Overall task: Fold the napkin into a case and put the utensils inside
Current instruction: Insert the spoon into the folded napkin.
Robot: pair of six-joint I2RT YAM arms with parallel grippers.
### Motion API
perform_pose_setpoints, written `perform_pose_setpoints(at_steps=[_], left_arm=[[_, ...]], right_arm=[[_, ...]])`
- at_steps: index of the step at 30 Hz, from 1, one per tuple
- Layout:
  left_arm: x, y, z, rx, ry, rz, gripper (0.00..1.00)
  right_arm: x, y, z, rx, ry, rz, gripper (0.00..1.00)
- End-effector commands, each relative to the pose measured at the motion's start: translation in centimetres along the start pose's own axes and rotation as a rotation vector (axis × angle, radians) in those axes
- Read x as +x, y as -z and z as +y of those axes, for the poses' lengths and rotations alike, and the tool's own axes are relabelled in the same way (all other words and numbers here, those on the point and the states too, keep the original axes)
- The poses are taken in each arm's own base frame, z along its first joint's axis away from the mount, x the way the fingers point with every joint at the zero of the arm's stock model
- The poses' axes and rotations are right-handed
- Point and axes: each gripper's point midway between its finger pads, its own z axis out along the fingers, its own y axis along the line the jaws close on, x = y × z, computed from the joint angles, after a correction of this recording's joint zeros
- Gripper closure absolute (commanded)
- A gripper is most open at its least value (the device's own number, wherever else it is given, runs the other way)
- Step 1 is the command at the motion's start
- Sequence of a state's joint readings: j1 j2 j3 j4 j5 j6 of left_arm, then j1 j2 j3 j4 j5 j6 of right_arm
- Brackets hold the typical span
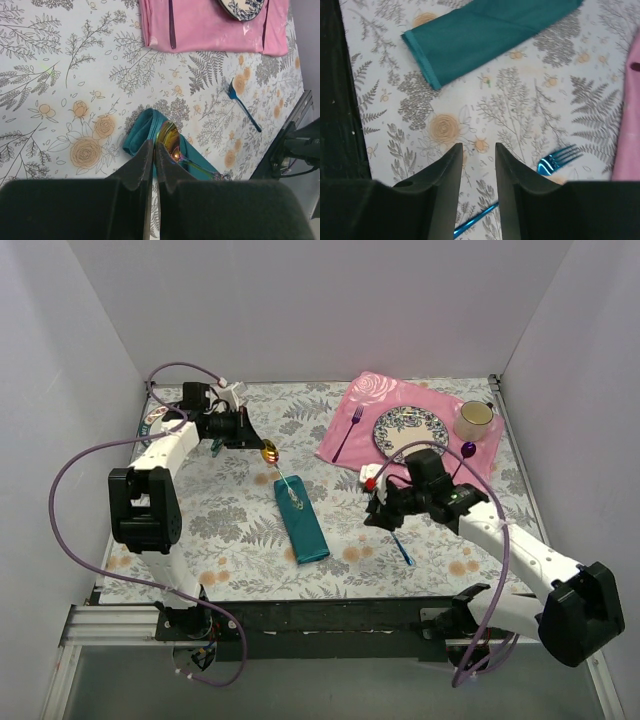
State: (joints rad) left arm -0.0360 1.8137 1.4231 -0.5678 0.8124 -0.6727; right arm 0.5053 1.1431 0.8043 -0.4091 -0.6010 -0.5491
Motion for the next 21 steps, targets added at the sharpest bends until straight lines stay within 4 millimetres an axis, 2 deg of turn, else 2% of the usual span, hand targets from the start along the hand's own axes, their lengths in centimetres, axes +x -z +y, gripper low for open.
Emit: perform_pose_setpoints(at_steps=[1,2,3,4,5,6,7,9,13,15,21], left_arm=[[0.6,-0.3,-1.2,0.021,-0.074,-0.013,1.00],[0.7,-0.5,-1.0,0.021,-0.078,-0.015,1.00],[0.5,-0.7,-0.8,0.018,-0.090,-0.025,1.00],[0.7,-0.9,-0.4,0.012,-0.093,-0.023,1.00],[0.7,-1.1,-0.2,0.012,-0.099,-0.024,1.00],[0.6,-1.2,0.0,0.009,-0.108,-0.028,1.00],[0.5,-1.4,0.4,0.001,-0.125,-0.035,1.00],[0.2,-1.6,0.9,-0.017,-0.150,-0.050,1.00],[-0.3,-1.8,1.6,-0.040,-0.188,-0.078,1.00],[-0.2,-2.1,1.8,-0.044,-0.211,-0.080,1.00],[0.1,-2.8,2.4,-0.050,-0.244,-0.085,1.00]], right_arm=[[-1.0,-2.7,2.1,-0.005,0.293,-0.031,0.63],[-1.7,-3.2,2.5,-0.002,0.349,-0.059,0.66],[-1.9,-4.0,3.9,-0.028,0.413,-0.069,0.66],[-1.3,-4.6,4.9,-0.049,0.440,-0.068,0.67],[-1.9,-5.2,5.4,-0.050,0.484,-0.098,0.69],[-2.0,-5.9,6.8,-0.071,0.538,-0.103,0.69],[-1.5,-6.4,7.4,-0.081,0.559,-0.097,0.70],[-2.3,-7.6,8.8,-0.089,0.623,-0.129,0.70],[-1.6,-9.9,10.2,-0.109,0.709,-0.119,0.70],[-1.7,-10.4,10.5,-0.117,0.722,-0.131,0.70],[-0.3,-11.3,11.1,-0.148,0.762,-0.135,0.72]])
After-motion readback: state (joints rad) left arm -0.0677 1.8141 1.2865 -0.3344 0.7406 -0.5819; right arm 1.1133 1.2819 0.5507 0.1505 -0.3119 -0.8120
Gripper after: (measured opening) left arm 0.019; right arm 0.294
